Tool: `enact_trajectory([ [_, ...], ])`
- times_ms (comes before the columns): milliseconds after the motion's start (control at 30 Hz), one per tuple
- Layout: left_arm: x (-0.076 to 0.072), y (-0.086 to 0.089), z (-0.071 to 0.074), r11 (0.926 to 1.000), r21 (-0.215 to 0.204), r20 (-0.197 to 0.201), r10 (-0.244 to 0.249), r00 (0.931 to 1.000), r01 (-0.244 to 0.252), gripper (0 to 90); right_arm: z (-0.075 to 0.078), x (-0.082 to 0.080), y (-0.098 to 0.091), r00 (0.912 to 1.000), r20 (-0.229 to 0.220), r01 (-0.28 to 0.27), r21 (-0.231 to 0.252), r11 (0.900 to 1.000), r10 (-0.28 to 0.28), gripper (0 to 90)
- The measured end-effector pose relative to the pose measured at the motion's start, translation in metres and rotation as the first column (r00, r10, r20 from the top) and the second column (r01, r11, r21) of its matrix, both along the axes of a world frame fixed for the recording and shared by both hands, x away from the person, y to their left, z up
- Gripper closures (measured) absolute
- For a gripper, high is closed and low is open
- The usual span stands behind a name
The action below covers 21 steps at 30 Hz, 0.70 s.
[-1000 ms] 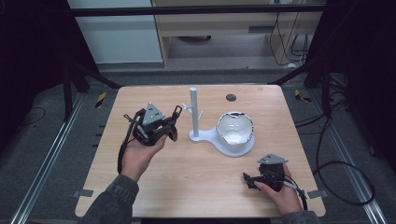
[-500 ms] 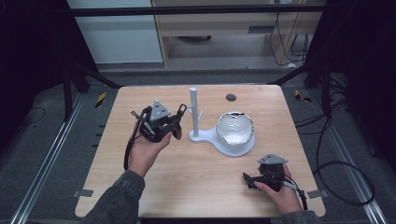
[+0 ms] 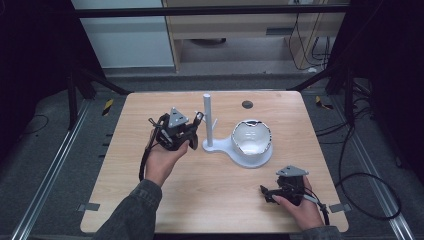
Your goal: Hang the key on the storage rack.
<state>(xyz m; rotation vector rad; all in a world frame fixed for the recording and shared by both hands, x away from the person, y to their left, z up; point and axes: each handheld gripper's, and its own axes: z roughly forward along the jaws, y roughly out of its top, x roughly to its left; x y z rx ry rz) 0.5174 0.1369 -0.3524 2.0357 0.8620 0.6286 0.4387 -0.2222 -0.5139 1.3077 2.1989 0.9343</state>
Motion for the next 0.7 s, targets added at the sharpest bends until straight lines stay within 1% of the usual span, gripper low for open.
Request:
enact_trajectory([
  [100, 0.002, -0.002, -0.003, 0.9999, -0.007, 0.005, 0.008, 1.0, -0.008, 80.8, 0.0, 0.0, 0.0, 1.0, 0.0, -0.001, -0.001, 1.0, 0.001, 0.5],
  [167, 0.003, -0.005, -0.005, 0.9999, -0.005, 0.01, 0.012, 0.9999, -0.012, 80.8, 0.0, -0.001, 0.0, 1.0, 0.0, 0.001, 0.0, 1.0, -0.001, 0.5],
  [200, 0.003, -0.006, -0.005, 0.9999, 0.004, 0.01, 0.011, 0.9999, -0.011, 80.8, 0.0, -0.001, 0.0, 1.0, -0.003, 0.002, 0.003, 1.0, -0.002, 0.5],
  [233, 0.004, -0.007, -0.006, 0.9999, 0.005, 0.009, 0.012, 0.9999, -0.012, 80.8, 0.001, -0.001, 0.0, 0.9999, -0.013, 0.007, 0.014, 0.9999, -0.007, 0.5],
  [300, 0.005, -0.009, -0.007, 0.9999, -0.006, 0.012, 0.016, 0.9998, -0.016, 80.8, 0.001, -0.002, 0.001, 0.9998, -0.016, 0.01, 0.015, 0.9998, -0.01, 0.5],
  [367, 0.006, -0.01, -0.008, 0.9999, -0.007, 0.013, 0.015, 0.9998, -0.015, 80.8, 0.001, -0.001, 0.001, 0.9998, -0.016, 0.01, 0.015, 0.9998, -0.01, 0.5],
  [467, 0.007, -0.012, -0.009, 0.9998, 0.007, 0.024, 0.02, 0.9995, -0.02, 80.7, 0.001, -0.001, 0.0, 0.9999, -0.01, 0.004, 0.01, 0.9999, -0.004, 0.5],
  [600, 0.008, -0.012, -0.012, 0.9997, 0.001, 0.02, 0.023, 0.9995, -0.023, 80.7, 0.0, -0.001, 0.0, 1.0, -0.004, 0.001, 0.003, 1.0, -0.001, 0.5],
  [667, 0.008, -0.012, -0.013, 0.9997, 0.007, 0.022, 0.025, 0.9994, -0.025, 80.7, 0.0, -0.001, 0.0, 1.0, -0.004, 0.001, 0.003, 1.0, -0.001, 0.5],
  [700, 0.009, -0.013, -0.014, 0.9996, 0.0, 0.021, 0.028, 0.9994, -0.028, 80.7, 0.0, -0.001, 0.0, 1.0, -0.004, 0.001, 0.003, 1.0, -0.001, 0.5],
])
